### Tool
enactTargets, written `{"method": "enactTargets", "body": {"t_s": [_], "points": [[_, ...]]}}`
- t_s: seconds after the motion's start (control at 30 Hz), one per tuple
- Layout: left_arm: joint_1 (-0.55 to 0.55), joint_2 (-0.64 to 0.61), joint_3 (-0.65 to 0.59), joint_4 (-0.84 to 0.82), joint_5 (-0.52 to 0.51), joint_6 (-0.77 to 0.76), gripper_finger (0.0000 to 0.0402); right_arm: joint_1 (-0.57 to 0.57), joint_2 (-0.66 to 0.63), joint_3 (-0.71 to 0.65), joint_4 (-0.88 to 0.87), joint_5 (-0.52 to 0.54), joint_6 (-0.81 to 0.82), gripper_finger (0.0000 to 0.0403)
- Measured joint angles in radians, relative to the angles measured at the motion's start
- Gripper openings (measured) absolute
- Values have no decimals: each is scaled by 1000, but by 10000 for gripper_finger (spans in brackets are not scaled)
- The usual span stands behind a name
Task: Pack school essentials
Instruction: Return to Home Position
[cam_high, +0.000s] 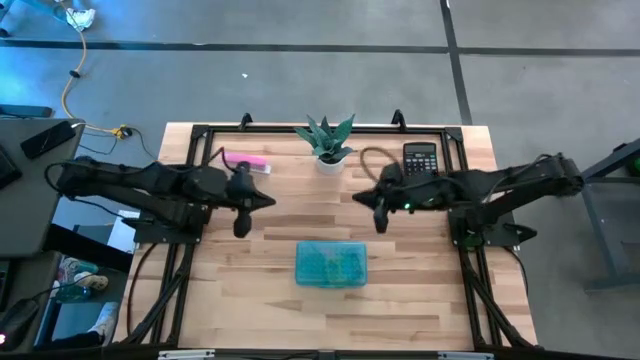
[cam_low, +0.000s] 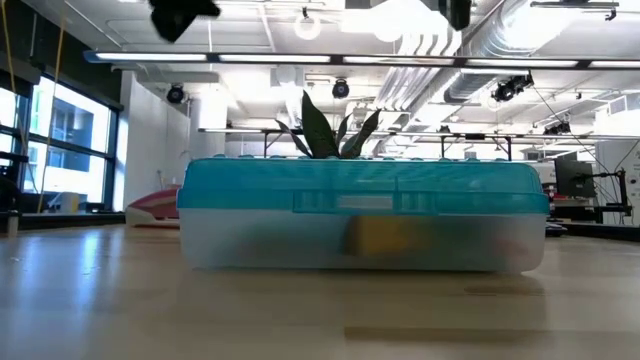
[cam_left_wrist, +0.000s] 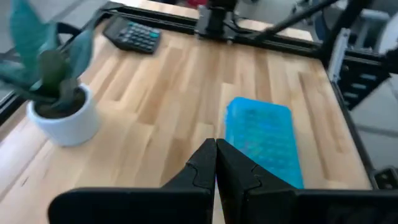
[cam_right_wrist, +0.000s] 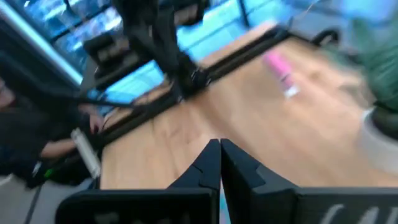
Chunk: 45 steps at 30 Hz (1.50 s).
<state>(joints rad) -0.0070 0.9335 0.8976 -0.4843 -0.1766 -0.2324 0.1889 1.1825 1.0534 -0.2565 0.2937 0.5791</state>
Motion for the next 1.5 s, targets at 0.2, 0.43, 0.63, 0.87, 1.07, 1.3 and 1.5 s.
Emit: {"method": "enactTargets", "body": {"t_s": [0.2,0.43,0.63,0.87,1.07,1.3,1.5], "points": [[67,-191,-235,147,24,-25,0,-41,-86,0,-1,83,-63,0],[144,-397,-433,255,76,-20,0,-98,-145,0,-3,93,-142,0],[180,-567,-542,258,98,-36,0,-152,-197,1,-4,94,-161,0],[191,-753,-636,274,121,-68,0,-207,-297,1,-43,93,-162,0],[191,-876,-727,297,109,-102,0,-249,-416,2,-92,94,-192,0],[191,-930,-839,441,89,-180,0,-268,-597,2,-125,138,-309,0],[191,-915,-881,504,88,-204,0,-268,-746,-24,-233,152,-324,0]]}}
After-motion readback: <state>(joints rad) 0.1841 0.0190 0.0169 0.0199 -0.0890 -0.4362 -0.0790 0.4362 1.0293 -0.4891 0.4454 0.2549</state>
